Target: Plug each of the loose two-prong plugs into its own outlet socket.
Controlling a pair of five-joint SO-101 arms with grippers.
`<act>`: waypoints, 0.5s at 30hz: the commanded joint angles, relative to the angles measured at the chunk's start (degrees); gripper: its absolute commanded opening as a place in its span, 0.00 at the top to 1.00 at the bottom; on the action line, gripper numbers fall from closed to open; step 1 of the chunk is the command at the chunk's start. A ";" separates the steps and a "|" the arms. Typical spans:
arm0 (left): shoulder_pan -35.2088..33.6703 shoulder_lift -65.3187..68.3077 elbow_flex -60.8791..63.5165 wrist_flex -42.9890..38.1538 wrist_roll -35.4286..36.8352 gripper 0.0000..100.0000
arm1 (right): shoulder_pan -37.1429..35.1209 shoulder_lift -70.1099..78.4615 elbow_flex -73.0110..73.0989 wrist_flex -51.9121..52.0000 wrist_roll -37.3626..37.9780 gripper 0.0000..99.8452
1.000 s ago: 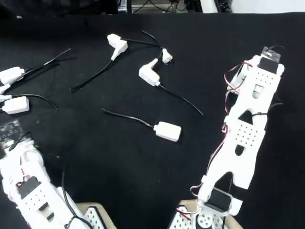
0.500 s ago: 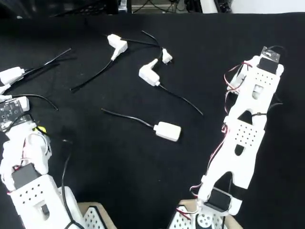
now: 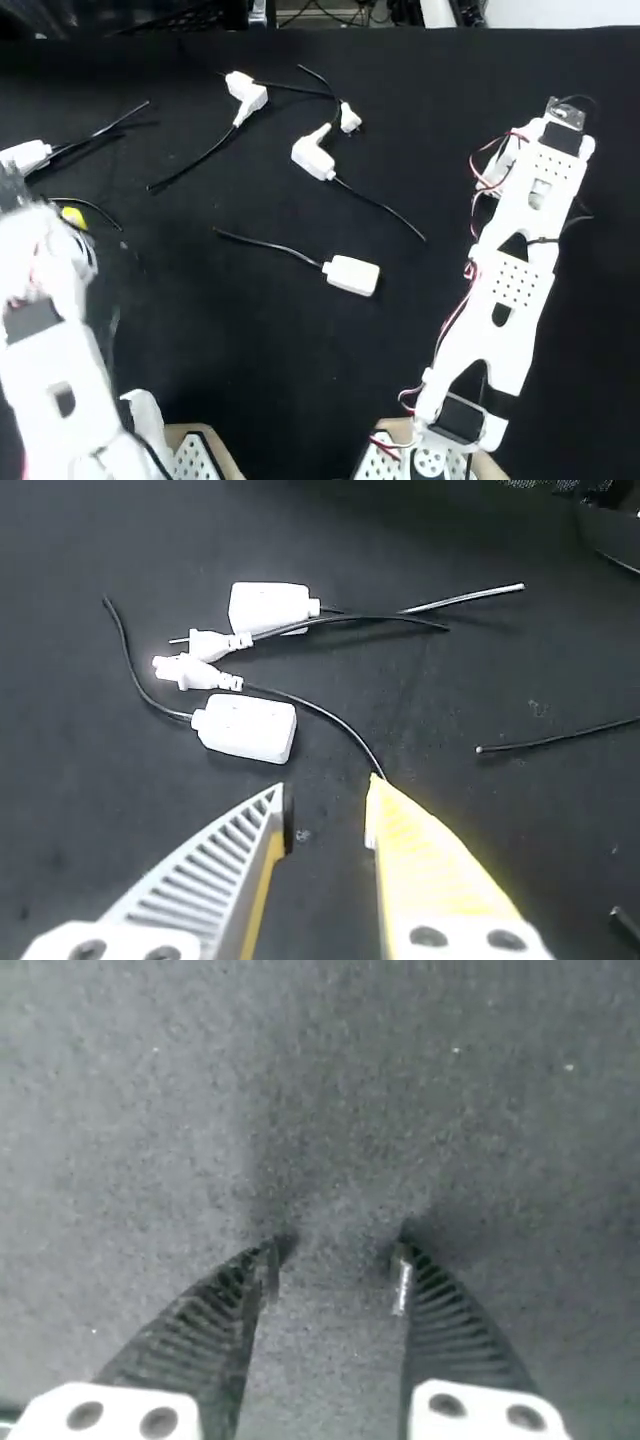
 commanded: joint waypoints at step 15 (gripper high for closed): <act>5.76 46.42 -36.62 6.42 19.96 0.85 | -0.26 2.15 0.04 0.79 0.53 0.80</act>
